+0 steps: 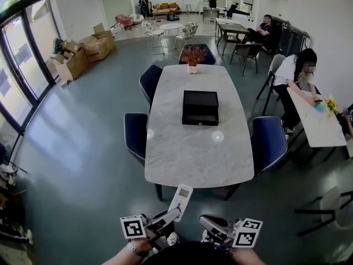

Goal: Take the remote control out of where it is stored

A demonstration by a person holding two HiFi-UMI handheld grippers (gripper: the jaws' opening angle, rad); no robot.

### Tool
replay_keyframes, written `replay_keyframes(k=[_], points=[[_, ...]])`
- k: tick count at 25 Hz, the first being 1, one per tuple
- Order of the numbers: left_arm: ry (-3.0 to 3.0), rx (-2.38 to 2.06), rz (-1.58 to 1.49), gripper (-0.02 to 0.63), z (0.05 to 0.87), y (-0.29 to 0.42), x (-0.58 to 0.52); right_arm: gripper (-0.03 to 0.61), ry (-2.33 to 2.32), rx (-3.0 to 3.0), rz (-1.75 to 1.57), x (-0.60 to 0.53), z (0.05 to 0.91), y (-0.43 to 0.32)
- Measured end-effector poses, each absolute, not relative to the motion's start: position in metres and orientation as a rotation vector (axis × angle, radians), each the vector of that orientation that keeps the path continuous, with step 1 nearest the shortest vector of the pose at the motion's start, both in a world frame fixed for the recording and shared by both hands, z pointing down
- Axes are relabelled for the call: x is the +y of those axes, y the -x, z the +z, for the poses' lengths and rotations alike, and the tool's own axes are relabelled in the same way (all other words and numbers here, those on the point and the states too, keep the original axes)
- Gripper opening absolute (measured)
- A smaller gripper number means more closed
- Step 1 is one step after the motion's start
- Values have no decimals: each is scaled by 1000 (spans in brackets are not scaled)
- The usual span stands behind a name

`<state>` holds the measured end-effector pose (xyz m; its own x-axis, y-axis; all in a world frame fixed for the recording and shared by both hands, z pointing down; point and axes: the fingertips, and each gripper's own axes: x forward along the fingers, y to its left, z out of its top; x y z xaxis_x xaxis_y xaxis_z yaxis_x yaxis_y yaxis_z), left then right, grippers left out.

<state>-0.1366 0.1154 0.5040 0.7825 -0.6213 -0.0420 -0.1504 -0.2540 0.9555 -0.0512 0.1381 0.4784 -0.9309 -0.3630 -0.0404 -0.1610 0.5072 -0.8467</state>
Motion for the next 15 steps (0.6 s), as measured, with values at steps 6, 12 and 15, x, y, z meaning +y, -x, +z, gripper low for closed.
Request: replay_keyframes(k=[6,12,15], points=[[-1813,-596,-496,112,503,133,113,9,447,2535,-1389,136,480,48],[-1807,-595,-502,112,503,132,114,9,451,2534,-1389,138,480,46],[-1812,-596,-502,112,502,128,116,9,451,2533,-1388,139,479,43]])
